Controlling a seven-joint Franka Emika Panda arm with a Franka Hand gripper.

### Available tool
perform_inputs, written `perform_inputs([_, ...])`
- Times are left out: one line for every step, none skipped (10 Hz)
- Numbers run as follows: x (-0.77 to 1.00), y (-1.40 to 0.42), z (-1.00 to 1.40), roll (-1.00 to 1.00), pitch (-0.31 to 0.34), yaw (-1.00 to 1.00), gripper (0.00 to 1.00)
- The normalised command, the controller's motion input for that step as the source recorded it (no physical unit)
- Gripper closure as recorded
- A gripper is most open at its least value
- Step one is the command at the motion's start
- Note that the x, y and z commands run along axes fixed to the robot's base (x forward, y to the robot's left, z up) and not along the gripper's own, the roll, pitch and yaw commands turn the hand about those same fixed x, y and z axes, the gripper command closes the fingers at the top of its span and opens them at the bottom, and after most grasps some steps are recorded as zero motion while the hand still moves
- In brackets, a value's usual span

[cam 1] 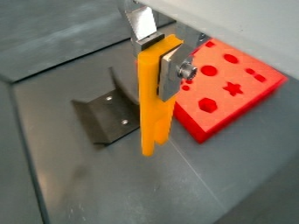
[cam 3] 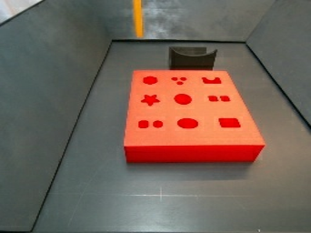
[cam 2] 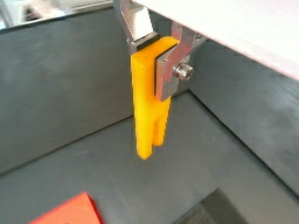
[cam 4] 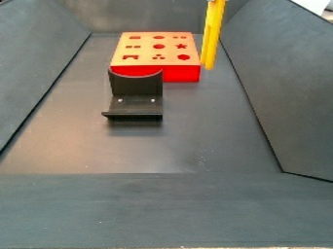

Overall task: Pick up the square-circle object. Move up. Rotate the square-circle object. Place the square-circle object on the fixture. Regrasp the square-circle object. Move to above the board. Insert the square-circle object.
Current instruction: Rotate the square-circle object.

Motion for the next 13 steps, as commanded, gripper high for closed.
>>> perform_inputs([0.0,0.01,0.0,-0.14,0.068,-0.74,1.0])
perform_inputs([0.0,0.01,0.01,-0.14,0.067,-0.5,1.0])
perform_inputs([0.01,0.01,0.01,-0.14,0.066,-0.33,1.0])
perform_inputs([0.01,0.01,0.01,-0.14,0.065,-0.22,1.0])
perform_inputs([0.0,0.0,-1.0,-0.34,0.065,-0.16,1.0])
perform_inputs([0.01,0.0,-1.0,-0.33,0.043,-0.11,1.0])
perform_inputs([0.02,0.01,-1.0,-0.3,0.011,-0.09,1.0])
perform_inputs([0.02,0.02,-1.0,-0.27,-0.014,-0.07,1.0])
perform_inputs([0.02,0.02,-1.0,-0.23,-0.034,-0.07,1.0])
perform_inputs([0.02,0.03,-1.0,-0.2,-0.053,-0.05,1.0])
perform_inputs([0.02,0.03,-0.93,-0.2,-0.056,-0.05,1.0])
perform_inputs([0.02,0.03,-0.76,-0.2,-0.058,-0.05,1.0])
perform_inputs([0.02,0.03,-0.59,-0.2,-0.055,-0.05,1.0])
